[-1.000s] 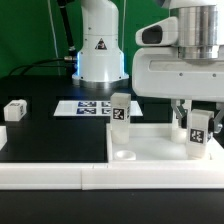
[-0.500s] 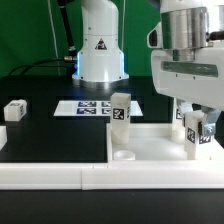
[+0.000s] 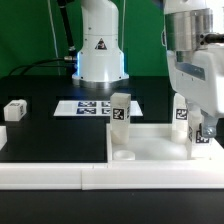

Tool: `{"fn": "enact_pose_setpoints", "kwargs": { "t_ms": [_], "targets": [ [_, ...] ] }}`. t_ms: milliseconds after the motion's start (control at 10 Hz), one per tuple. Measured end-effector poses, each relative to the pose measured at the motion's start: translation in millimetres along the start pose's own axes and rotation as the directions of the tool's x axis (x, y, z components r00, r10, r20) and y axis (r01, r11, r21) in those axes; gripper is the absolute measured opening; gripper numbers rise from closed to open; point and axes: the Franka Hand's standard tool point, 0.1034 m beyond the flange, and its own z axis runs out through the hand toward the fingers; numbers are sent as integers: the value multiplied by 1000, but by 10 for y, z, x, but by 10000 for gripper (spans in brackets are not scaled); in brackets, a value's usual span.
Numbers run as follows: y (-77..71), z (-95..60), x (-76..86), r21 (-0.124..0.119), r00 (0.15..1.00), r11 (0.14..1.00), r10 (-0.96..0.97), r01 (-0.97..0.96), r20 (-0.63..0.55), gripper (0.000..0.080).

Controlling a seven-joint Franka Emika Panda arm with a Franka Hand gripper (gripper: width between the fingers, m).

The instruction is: Assemble square table

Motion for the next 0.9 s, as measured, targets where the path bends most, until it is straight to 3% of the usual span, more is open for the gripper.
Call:
{"fn": "enact_pose_setpoints", "kwargs": {
  "t_ms": [100, 200, 400, 600, 800, 900],
  "targets": [
    [-12, -6, -19, -9, 975, 975, -222, 222, -8, 620],
    [-20, -6, -48, -9, 928, 928, -372, 372, -5, 620],
    [-13, 1, -22, -13, 887, 887, -461, 461, -7, 646],
    [-12, 1, -14, -15, 794, 794, -608, 608, -6, 649],
    [-18, -12, 62, -53, 461, 461, -887, 886, -14, 649],
    [-26, -14, 62, -57, 365, 365, -931, 929, -12, 649]
  ]
}}
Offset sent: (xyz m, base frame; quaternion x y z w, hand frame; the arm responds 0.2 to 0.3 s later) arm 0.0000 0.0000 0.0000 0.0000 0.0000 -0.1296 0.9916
